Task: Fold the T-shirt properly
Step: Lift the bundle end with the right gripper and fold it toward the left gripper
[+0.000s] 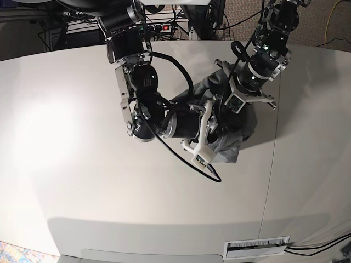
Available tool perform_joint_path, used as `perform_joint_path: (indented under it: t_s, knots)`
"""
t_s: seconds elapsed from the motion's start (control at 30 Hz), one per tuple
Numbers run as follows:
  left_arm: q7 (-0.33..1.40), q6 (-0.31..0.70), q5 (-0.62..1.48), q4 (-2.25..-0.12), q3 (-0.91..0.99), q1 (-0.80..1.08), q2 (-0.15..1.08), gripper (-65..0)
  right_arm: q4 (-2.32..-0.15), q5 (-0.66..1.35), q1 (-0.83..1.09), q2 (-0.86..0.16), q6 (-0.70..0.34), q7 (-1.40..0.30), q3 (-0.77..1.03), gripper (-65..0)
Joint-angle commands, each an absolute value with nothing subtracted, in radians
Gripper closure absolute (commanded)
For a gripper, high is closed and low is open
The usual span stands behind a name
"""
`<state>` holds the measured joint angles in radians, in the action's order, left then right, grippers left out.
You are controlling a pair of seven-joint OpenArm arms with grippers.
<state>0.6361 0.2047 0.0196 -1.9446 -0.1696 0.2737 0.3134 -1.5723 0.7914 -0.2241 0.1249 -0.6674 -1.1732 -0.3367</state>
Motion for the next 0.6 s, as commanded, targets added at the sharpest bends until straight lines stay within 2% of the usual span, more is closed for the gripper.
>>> perform_joint_path:
  t_s: [0.0,0.2,0.33,0.43,0.57]
  knots:
    - [0.606,0.191,0.030,-1.968,-0.167,0.258,0.313,0.0,-1.589,0.833,-0.236,0.142,-0.698,-1.171,-0.347,-14.6]
    - [0.609,0.187,-0.020,-1.968,-0.167,0.261,0.313,0.0,-1.589,0.901,-0.236,0.142,-0.698,-1.176,-0.347,-14.6]
    - [0.648,0.094,-0.197,-1.969,-0.167,0.261,0.313,0.0,-1.589,0.896,-0.236,0.141,-0.698,-1.177,-0.345,-14.6]
    - [0.675,0.081,-0.304,-1.969,-0.167,0.263,0.314,0.0,-1.589,0.827,-0.236,0.141,-0.698,-1.177,-0.345,-14.6]
    - [0.673,0.077,-0.344,-1.968,-0.165,0.292,0.319,0.0,-1.589,0.728,-0.236,0.136,-0.698,-1.176,-0.340,-14.6]
